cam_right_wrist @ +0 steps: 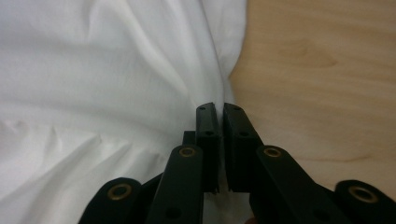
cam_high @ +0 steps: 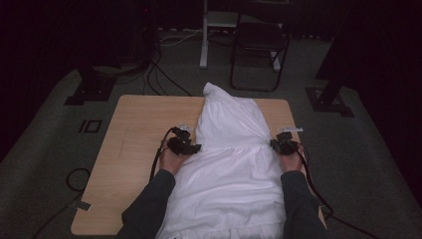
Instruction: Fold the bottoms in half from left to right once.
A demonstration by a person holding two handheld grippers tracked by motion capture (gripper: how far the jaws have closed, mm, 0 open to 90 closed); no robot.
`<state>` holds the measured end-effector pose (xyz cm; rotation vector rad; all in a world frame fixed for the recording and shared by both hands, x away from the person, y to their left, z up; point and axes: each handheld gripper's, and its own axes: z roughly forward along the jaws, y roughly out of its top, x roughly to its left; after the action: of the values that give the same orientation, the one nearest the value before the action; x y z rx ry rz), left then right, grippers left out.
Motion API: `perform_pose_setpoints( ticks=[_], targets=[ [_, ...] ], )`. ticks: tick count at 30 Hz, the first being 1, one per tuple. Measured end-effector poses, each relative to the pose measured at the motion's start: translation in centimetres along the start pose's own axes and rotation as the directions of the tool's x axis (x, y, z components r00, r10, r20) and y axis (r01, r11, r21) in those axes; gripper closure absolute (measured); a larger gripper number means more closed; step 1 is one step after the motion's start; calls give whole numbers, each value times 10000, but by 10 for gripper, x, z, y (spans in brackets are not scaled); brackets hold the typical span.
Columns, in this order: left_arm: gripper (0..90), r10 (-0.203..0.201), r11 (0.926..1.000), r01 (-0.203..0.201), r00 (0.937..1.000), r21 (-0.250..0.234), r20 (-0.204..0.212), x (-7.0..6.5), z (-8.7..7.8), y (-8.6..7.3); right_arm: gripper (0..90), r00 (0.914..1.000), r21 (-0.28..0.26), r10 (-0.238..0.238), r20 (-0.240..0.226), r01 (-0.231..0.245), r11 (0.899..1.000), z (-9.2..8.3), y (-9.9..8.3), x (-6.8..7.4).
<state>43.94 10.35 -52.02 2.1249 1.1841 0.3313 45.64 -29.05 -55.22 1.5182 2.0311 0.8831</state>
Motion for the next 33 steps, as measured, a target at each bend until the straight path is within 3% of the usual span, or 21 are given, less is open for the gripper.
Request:
perform_pose_setpoints(
  ticks=[3, 5, 7, 11, 15, 22, 28, 29, 30, 33],
  targets=[
    [568, 141, 9984, -145, 9999, 541, 75, 2, 17, -6, 843, 9998, -127, 167, -75, -168, 9998, 3, -4, 1],
    [663, 228, 9992, -233, 9996, 311, 157, 4, 19, -11, 841, 9996, -202, 219, -171, -223, 9995, 2, -6, 0],
    [734, 356, 9990, -355, 9994, 272, -16, 4, 17, -13, 840, 9996, -259, 219, -199, -224, 9994, 2, -7, 0],
    [766, 514, 9985, -512, 9986, 182, -140, 5, 14, -17, 839, 9993, -372, 316, -222, -324, 9988, 0, -10, 2],
    [772, 244, 9997, -244, 9997, -56, -60, 10, 9, -26, 840, 9995, -355, 158, -265, -168, 9992, -3, -14, 8],
    [777, 382, 9992, -383, 9991, -74, -193, 7, -13, -51, 838, 9976, -14, -554, -422, 554, 9985, -22, -30, 33],
    [777, 301, 9990, -304, 9995, -332, -113, -2, -40, -89, 837, 9907, 98, -874, -1044, 889, 9960, -50, -58, 53],
    [777, 301, 9990, -304, 9995, -332, -113, -2, -40, -89, 837, 9907, 98, -874, -1044, 889, 9960, -50, -58, 53],
    [777, 380, 9985, -381, 9993, -380, -42, -6, -49, -101, 837, 9898, 114, -848, -1148, 867, 9962, -55, -63, 55],
    [776, 308, 9990, -302, 9993, -320, 190, -11, -62, -118, 835, 9833, 185, -929, -1567, 970, 9951, -75, -84, 65]
  ],
)
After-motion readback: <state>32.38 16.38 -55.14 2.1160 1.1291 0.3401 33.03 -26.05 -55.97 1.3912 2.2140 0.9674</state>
